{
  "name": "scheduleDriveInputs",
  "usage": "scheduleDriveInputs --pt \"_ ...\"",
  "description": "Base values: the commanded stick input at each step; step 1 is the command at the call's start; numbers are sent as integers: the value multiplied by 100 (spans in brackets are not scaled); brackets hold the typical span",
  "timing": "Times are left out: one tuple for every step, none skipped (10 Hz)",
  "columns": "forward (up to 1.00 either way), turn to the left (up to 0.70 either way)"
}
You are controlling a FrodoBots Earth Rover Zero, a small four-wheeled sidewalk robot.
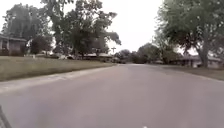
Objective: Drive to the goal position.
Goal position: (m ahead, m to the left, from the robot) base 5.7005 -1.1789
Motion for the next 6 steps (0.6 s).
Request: scheduleDriveInputs --pt "70 0" --pt "70 0" --pt "70 0" --pt "70 0" --pt "70 0" --pt "70 0"
